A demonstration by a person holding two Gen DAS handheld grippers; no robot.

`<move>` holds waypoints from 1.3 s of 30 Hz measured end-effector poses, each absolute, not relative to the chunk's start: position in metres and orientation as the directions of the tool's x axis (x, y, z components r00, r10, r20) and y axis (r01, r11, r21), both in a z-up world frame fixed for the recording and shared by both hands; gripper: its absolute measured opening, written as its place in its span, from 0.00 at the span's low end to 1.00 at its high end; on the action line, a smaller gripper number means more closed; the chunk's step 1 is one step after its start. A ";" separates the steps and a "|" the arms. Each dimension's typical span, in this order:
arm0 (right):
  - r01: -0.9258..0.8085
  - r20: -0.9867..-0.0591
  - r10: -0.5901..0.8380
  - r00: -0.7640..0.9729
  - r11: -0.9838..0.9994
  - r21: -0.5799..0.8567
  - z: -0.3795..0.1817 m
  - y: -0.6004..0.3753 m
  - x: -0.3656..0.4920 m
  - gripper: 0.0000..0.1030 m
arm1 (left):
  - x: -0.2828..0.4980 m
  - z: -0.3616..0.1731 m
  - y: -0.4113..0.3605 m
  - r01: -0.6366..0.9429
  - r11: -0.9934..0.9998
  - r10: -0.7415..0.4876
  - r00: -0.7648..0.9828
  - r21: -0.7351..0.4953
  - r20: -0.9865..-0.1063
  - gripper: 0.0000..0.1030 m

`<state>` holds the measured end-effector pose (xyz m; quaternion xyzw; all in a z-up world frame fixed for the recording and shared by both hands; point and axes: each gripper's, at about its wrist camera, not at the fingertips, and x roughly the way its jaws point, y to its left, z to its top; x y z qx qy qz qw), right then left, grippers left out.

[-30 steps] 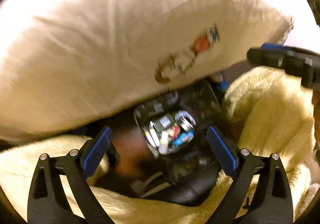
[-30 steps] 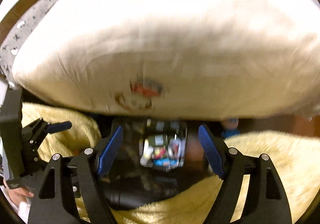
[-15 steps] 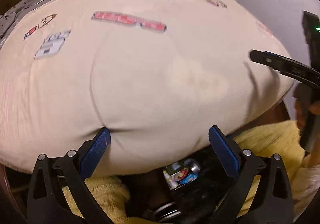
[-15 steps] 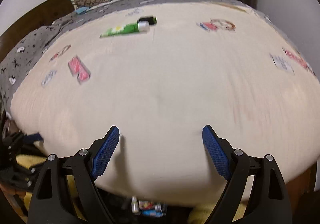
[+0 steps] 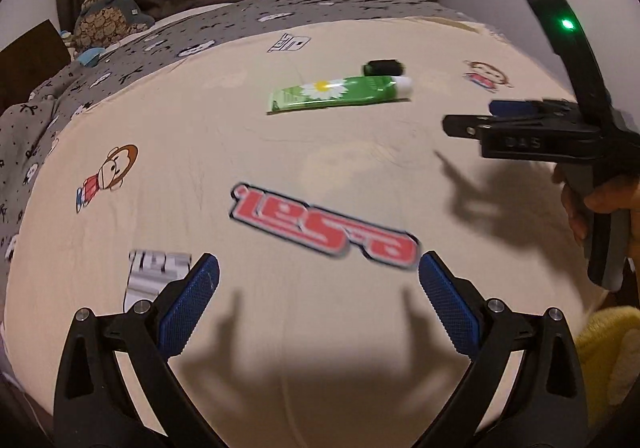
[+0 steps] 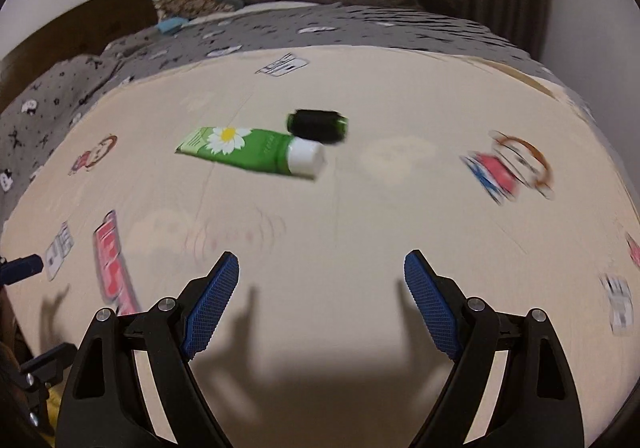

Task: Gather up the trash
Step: 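Raise both open tools back over the last items on the bed, then grasp the green daisy tube with the right tool while the left tool grasps the black spool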

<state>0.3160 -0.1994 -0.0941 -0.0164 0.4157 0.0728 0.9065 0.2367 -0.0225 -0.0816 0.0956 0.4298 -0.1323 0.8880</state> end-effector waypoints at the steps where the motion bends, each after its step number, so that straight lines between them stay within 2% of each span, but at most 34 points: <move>1: -0.167 -0.753 0.112 0.649 0.986 0.003 -0.095 -0.193 0.332 0.82 | 0.243 -0.081 -0.020 0.317 0.947 -0.150 0.592 0.058 -0.792 0.92; 7: -0.243 -0.775 0.149 0.614 0.970 -0.006 -0.105 -0.169 0.382 0.82 | 0.268 -0.084 -0.007 0.315 0.948 -0.159 0.575 0.037 -0.803 0.92; 14: -0.349 -0.799 0.157 0.581 0.934 -0.071 -0.110 -0.139 0.413 0.82 | 0.313 -0.093 0.005 0.283 0.958 -0.205 0.535 -0.055 -0.820 0.92; 18: -0.397 -0.809 0.206 0.551 0.917 -0.037 -0.109 -0.124 0.425 0.81 | 0.327 -0.101 0.006 0.267 0.961 -0.206 0.518 -0.072 -0.830 0.92; 19: -0.405 -0.815 0.215 0.538 0.914 -0.027 -0.110 -0.121 0.428 0.71 | 0.330 -0.103 0.007 0.264 0.962 -0.205 0.517 -0.072 -0.831 0.92; 21: -0.408 -0.820 0.210 0.533 0.912 -0.031 -0.110 -0.116 0.430 0.66 | 0.335 -0.105 0.007 0.259 0.963 -0.201 0.517 -0.072 -0.832 0.92; 23: -0.418 -0.819 0.214 0.532 0.908 -0.034 -0.106 -0.114 0.427 0.48 | 0.339 -0.106 0.006 0.260 0.963 -0.202 0.513 -0.073 -0.834 0.92; 24: -0.414 -0.815 0.210 0.540 0.909 -0.040 -0.102 -0.115 0.425 0.44 | 0.341 -0.106 0.005 0.260 0.963 -0.200 0.513 -0.071 -0.835 0.92; 25: -0.414 -0.804 0.230 0.549 0.910 -0.023 -0.097 -0.117 0.423 0.20 | 0.344 -0.106 0.001 0.262 0.963 -0.195 0.515 -0.063 -0.834 0.92; 26: -0.420 -0.807 0.260 0.530 0.907 0.016 -0.091 -0.121 0.422 0.15 | 0.346 -0.105 -0.001 0.264 0.963 -0.193 0.517 -0.059 -0.834 0.92; 30: -0.430 -0.824 0.287 0.488 0.901 0.059 -0.090 -0.128 0.423 0.14 | 0.354 -0.103 -0.020 0.283 0.958 -0.195 0.525 -0.046 -0.829 0.92; 35: -0.442 -0.817 0.399 0.417 0.874 0.201 -0.092 -0.139 0.434 0.14 | 0.354 -0.099 -0.039 0.311 0.949 -0.214 0.527 -0.047 -0.823 0.92; 39: -0.488 -0.812 0.461 0.358 0.834 0.259 -0.094 -0.136 0.433 0.17 | 0.348 -0.098 -0.044 0.328 0.945 -0.192 0.536 -0.007 -0.822 0.92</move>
